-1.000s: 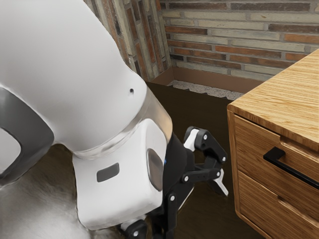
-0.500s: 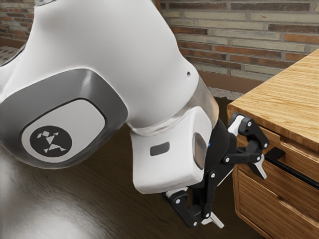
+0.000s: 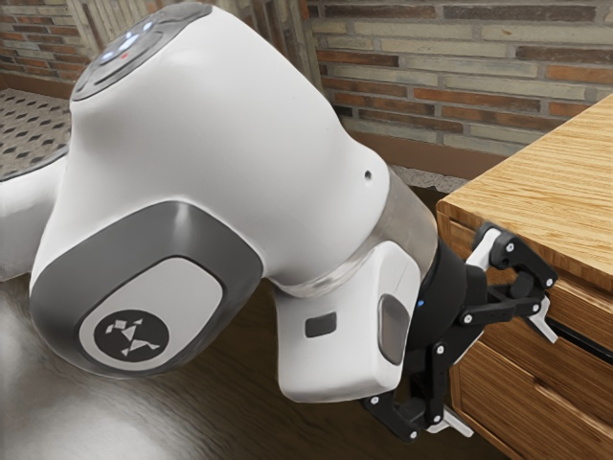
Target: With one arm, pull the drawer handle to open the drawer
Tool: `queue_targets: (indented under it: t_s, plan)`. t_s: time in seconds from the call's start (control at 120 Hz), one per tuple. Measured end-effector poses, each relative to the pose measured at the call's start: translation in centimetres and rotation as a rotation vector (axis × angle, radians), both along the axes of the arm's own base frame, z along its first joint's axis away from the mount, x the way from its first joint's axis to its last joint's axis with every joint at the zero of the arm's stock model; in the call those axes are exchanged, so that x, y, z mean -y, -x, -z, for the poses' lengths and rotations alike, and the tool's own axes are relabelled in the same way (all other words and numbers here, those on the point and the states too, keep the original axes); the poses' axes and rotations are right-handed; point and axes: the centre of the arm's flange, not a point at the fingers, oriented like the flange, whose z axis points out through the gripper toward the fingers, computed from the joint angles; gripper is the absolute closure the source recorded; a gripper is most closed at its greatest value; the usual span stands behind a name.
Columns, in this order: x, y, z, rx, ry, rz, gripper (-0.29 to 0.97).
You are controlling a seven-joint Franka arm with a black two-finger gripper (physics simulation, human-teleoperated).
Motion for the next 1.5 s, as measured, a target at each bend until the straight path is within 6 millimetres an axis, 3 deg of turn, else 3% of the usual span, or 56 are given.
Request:
queue_targets:
  t_s: [0.5,0.85,1.092,1.358,1.5]
  plan:
    - [0.4,-1.3,1.0,-0.021,0.05,-0.082,0.03]
    - [0.4,-4.3,4.0,-0.074,0.075,-0.204,0.03]
    - [0.7,-4.8,4.9,-0.094,0.092,-0.254,-0.04]
    - [0.8,-4.9,5.1,-0.111,0.109,-0.288,-0.09]
    - [0.6,-5.0,4.3,-0.104,0.125,-0.303,-0.01]
